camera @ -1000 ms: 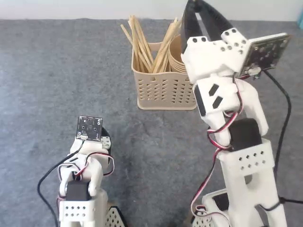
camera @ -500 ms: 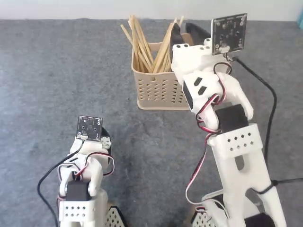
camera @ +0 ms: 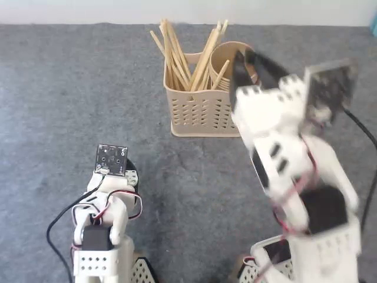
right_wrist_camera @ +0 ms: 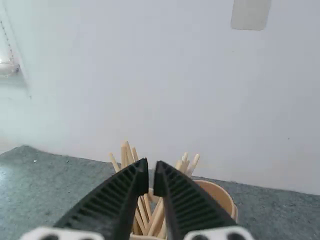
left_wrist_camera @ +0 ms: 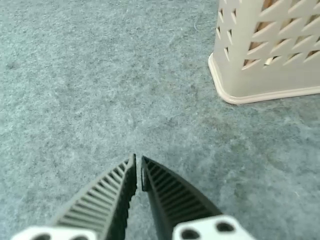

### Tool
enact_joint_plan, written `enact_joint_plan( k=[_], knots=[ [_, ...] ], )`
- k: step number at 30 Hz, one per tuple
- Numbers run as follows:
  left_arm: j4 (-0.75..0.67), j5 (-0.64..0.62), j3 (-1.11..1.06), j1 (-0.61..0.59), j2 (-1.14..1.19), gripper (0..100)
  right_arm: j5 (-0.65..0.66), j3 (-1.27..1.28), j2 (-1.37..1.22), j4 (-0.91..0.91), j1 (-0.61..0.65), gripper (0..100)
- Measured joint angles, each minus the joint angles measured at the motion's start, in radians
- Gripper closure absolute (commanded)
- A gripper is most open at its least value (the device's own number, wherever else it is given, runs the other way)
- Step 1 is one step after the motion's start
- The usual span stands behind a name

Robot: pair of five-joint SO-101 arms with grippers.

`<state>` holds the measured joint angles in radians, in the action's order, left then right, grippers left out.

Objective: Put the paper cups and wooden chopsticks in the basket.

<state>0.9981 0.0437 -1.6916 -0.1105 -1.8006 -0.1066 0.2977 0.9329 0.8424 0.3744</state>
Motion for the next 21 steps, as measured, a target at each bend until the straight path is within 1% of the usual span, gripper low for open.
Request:
enact_joint_plan(
  k=[4, 10, 12, 16, 18, 21],
  knots=[
    [-0.025, 0.000, 0.000, 0.000, 0.000, 99, 0.003, 0.000, 0.138, 0.120, -0.084, 99.1],
    [-0.037, 0.000, 0.000, 0.000, 0.000, 99, 0.006, -0.002, 0.299, 0.351, -0.302, 99.1],
    [-0.037, 0.000, 0.000, 0.000, 0.000, 99, 0.035, 0.017, 0.347, 0.413, -0.361, 99.1],
    [-0.037, 0.000, 0.000, 0.000, 0.000, 99, 0.086, 0.175, 0.476, 0.431, -0.462, 99.1],
    [-0.037, 0.000, 0.000, 0.000, 0.000, 99, 0.100, 0.305, 0.554, 0.408, -0.506, 99.1],
    [-0.034, 0.000, 0.000, 0.000, 0.000, 99, 0.135, 0.546, 0.671, 0.350, -0.540, 99.1]
  ],
)
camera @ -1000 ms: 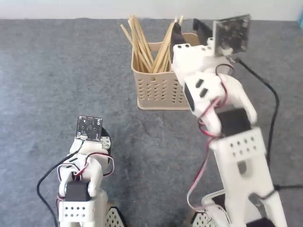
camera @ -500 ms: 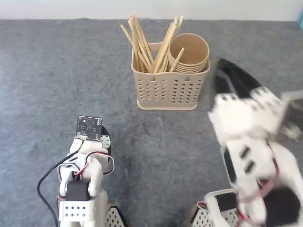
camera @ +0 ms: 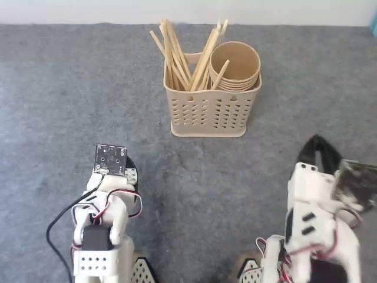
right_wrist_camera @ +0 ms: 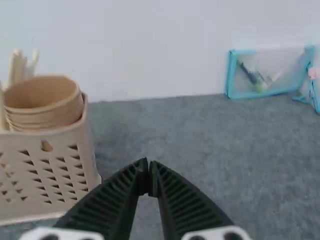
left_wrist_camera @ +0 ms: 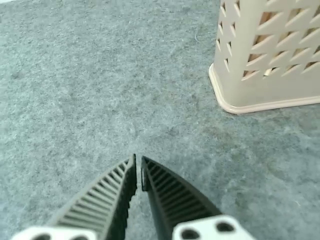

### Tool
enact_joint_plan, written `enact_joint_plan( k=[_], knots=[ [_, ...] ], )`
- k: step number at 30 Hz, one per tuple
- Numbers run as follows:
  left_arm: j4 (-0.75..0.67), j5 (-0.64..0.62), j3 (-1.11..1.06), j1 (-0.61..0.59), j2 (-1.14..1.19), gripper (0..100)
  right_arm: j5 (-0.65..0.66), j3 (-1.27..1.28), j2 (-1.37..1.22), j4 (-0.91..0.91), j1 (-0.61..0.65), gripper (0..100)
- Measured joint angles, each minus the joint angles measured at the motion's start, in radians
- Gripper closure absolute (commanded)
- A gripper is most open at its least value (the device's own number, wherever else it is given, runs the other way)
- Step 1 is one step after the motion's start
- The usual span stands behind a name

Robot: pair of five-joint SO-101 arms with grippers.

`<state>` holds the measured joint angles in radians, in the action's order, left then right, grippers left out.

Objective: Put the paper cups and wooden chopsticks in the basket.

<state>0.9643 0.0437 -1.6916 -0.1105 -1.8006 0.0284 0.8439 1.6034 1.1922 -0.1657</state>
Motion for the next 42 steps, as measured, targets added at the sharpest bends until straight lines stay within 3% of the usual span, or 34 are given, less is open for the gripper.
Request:
enact_joint_plan(
  k=[6, 15, 23, 42],
  knots=[
    [0.041, 0.000, 0.000, 0.000, 0.000, 99, 0.077, 0.451, 0.203, -0.046, -0.011, 99.1],
    [0.109, 0.000, 0.000, 0.000, 0.000, 99, 0.089, 0.744, 0.192, -0.035, 0.049, 99.1],
    [0.192, 0.000, 0.000, 0.000, 0.000, 99, 0.089, 0.764, 0.192, 0.077, 0.146, 99.1],
    [0.292, 0.000, 0.000, 0.000, 0.000, 99, 0.089, 0.801, 0.198, 0.146, 0.146, 99.0]
  ],
)
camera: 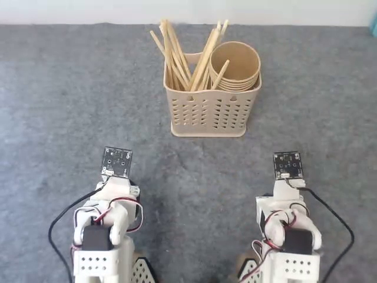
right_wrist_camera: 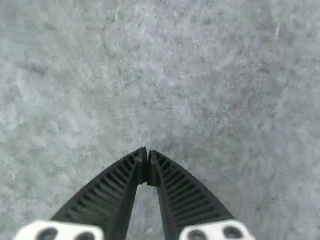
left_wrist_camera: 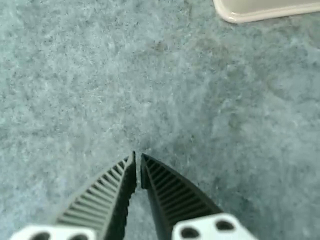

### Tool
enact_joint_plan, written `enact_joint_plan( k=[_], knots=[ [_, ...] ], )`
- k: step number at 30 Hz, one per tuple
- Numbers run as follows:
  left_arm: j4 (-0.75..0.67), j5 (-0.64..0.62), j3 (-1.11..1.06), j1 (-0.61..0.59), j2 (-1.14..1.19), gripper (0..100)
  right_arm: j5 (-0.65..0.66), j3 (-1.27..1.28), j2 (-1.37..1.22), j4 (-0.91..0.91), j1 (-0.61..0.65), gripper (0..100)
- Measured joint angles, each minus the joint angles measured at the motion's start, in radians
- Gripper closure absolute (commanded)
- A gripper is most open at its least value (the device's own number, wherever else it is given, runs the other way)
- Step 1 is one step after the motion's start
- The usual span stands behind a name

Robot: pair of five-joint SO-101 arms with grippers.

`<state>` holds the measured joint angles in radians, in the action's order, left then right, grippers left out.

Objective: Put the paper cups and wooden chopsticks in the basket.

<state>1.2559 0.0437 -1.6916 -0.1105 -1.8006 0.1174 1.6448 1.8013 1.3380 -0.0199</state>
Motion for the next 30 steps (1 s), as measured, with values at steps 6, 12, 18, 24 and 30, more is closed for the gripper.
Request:
enact_joint_plan(
  k=[6, 12, 18, 24, 30],
  knots=[
    [0.000, 0.000, 0.000, 0.000, 0.000, 99, 0.000, 0.020, -0.008, -0.015, 0.000, 99.0],
    [0.000, 0.000, 0.000, 0.000, 0.000, 99, 0.000, 0.020, -0.008, -0.015, 0.000, 99.0],
    [0.000, 0.000, 0.000, 0.000, 0.000, 99, 0.000, 0.020, -0.008, -0.015, 0.000, 99.0],
    [0.000, 0.000, 0.000, 0.000, 0.000, 99, 0.000, 0.020, -0.008, -0.015, 0.000, 99.0],
    [0.000, 0.000, 0.000, 0.000, 0.000, 99, 0.000, 0.020, -0.008, -0.015, 0.000, 99.0]
  ],
)
